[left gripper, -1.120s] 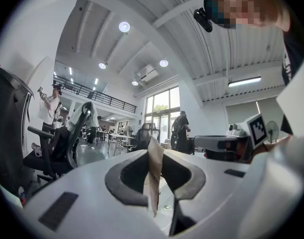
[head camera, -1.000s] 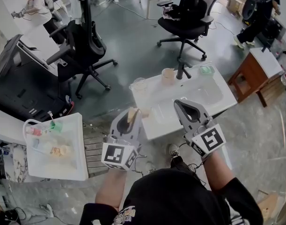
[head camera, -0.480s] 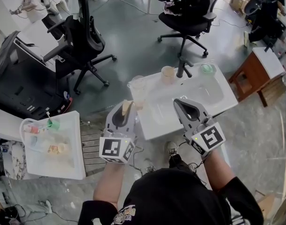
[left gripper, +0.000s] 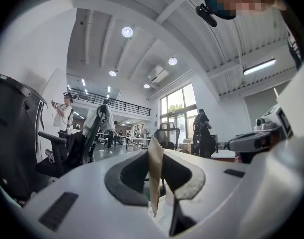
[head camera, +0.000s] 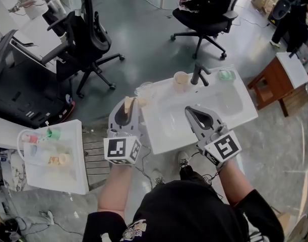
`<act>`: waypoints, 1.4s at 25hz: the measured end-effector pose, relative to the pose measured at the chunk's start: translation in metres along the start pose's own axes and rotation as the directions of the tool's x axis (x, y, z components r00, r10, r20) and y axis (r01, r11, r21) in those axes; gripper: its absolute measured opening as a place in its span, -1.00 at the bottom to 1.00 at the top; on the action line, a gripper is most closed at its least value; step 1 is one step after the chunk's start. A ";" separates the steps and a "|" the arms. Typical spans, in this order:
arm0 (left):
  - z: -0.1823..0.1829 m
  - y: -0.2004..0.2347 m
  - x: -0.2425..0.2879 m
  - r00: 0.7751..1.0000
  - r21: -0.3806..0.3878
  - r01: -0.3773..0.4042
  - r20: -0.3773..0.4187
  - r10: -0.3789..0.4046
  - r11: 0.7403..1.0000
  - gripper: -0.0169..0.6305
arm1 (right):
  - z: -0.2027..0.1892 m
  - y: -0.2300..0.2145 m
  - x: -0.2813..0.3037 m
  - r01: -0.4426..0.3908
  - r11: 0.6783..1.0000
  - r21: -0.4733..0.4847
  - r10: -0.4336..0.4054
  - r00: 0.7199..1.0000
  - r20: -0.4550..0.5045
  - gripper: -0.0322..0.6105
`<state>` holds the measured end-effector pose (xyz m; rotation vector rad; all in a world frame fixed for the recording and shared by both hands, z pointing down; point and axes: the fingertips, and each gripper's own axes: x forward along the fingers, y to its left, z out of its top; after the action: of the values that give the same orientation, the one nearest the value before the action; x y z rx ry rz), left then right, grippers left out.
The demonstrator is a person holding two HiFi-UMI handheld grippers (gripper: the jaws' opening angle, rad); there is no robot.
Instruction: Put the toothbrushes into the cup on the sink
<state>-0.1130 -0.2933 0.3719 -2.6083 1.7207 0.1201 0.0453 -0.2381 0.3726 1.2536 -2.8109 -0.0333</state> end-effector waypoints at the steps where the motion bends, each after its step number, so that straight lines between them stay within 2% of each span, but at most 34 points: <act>1: -0.004 0.003 0.006 1.000 0.002 -0.004 -0.002 0.004 1.000 -0.74 | -0.002 -0.003 0.004 -0.004 1.000 0.003 0.004 1.000 -0.002 -0.88; 10: -0.048 0.025 0.054 0.999 0.010 -0.033 -0.033 0.033 0.999 -0.74 | -0.025 -0.024 0.037 -0.052 0.998 0.033 0.053 0.998 -0.042 -0.88; 16: -0.088 0.043 0.086 0.995 -0.015 -0.068 -0.074 0.067 0.998 -0.74 | -0.046 -0.043 0.058 -0.088 0.996 0.035 0.090 0.992 -0.086 -0.88; 27: -0.159 0.056 0.115 0.975 -0.059 -0.149 -0.176 0.137 0.987 -0.74 | -0.072 -0.066 0.075 -0.138 0.990 0.043 0.143 0.979 -0.146 -0.88; 35: -0.177 0.059 0.119 0.968 -0.063 -0.168 -0.200 0.152 0.984 -0.74 | -0.080 -0.073 0.084 -0.141 0.988 0.065 0.150 0.976 -0.160 -0.88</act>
<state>-0.1110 -0.4357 0.5413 -2.6094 2.0309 -0.0697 0.0488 -0.3485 0.4535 1.0046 -2.7670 0.1460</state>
